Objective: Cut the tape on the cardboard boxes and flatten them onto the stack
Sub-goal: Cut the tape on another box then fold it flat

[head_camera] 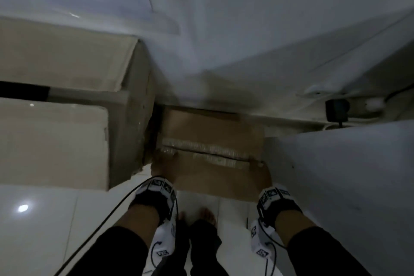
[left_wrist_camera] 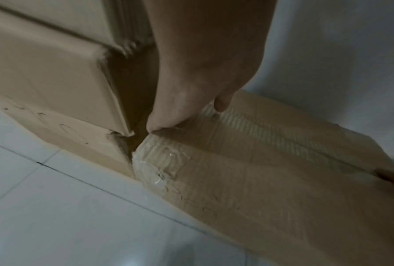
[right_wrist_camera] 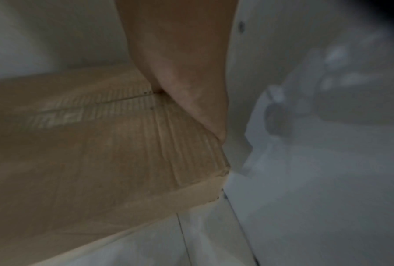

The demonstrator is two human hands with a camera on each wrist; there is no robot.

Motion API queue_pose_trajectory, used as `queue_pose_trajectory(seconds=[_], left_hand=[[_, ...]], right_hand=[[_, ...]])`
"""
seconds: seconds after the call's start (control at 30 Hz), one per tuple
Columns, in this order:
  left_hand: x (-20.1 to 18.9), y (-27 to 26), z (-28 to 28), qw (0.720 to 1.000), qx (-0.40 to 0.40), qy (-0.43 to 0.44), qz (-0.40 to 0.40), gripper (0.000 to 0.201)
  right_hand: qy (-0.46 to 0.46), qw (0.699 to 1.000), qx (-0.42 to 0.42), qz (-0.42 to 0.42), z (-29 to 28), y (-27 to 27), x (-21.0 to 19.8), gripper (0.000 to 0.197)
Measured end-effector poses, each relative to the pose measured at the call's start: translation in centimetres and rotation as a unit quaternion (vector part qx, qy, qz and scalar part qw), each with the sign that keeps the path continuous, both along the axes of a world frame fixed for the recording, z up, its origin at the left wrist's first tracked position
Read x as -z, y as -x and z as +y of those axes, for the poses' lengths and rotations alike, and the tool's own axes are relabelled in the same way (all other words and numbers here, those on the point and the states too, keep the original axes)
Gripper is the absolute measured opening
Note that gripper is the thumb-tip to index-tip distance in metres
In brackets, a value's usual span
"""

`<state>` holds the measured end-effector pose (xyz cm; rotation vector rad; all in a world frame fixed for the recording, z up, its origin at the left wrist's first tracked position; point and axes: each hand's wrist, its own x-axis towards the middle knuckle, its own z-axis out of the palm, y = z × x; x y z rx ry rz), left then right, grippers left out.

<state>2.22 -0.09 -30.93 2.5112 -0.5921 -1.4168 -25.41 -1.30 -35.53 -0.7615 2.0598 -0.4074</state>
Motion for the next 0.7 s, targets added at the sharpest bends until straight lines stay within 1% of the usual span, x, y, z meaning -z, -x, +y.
queue_pose_trajectory(seconds=[0.03, 0.1, 0.17, 0.2, 0.27, 0.33, 0.4, 0.5, 0.57, 0.63, 0.7], left_hand=[[-2.0, 0.3, 0.8, 1.0, 0.001, -0.023, -0.007, 0.068], [-5.9, 0.7, 3.2, 0.998, 0.03, -0.051, -0.004, 0.065], [-9.9, 0.8, 5.6, 0.996, 0.039, -0.075, 0.006, 0.06], [-11.8, 0.7, 6.6, 0.996, 0.041, -0.081, 0.01, 0.057], [-15.9, 0.5, 8.6, 0.995, 0.063, -0.076, 0.022, 0.051], [-20.0, 0.0, 10.6, 0.994, 0.074, -0.072, 0.039, 0.053], [-23.5, -0.6, 12.5, 0.994, 0.076, -0.07, 0.042, 0.054], [-28.6, -1.7, 14.5, 0.996, 0.055, -0.054, 0.047, 0.054], [-31.5, -2.5, 16.1, 0.998, 0.036, -0.022, 0.053, 0.054], [-34.3, -3.1, 17.5, 0.998, 0.003, 0.03, 0.055, 0.052], [-37.7, -3.2, 18.7, 0.995, -0.04, 0.075, 0.046, 0.055]], right_hand=[[-0.003, 1.0, -0.001, -0.007, 1.2, 0.3, -2.2, 0.042], [-0.069, 0.997, -0.006, -0.024, 4.4, 1.1, -6.6, 0.032], [-0.108, 0.993, 0.019, -0.042, 6.7, 1.4, -11.5, 0.031], [-0.109, 0.992, 0.024, -0.05, 7.9, 1.4, -13.4, 0.032], [-0.128, 0.99, 0.032, -0.041, 9.9, 1.2, -17.7, 0.044], [-0.145, 0.989, 0.035, -0.024, 11.6, 0.9, -22.2, 0.052], [-0.133, 0.99, 0.028, -0.028, 13.0, 0.5, -27.0, 0.051], [-0.106, 0.993, -0.006, -0.047, 14.4, 0.1, -33.4, 0.039], [-0.078, 0.995, -0.037, -0.059, 15.3, -0.2, -37.0, 0.042], [-0.05, 0.995, -0.053, -0.068, 16.1, -0.1, -40.2, 0.045], [-0.012, 0.994, -0.081, -0.073, 17.0, 0.4, -42.7, 0.041]])
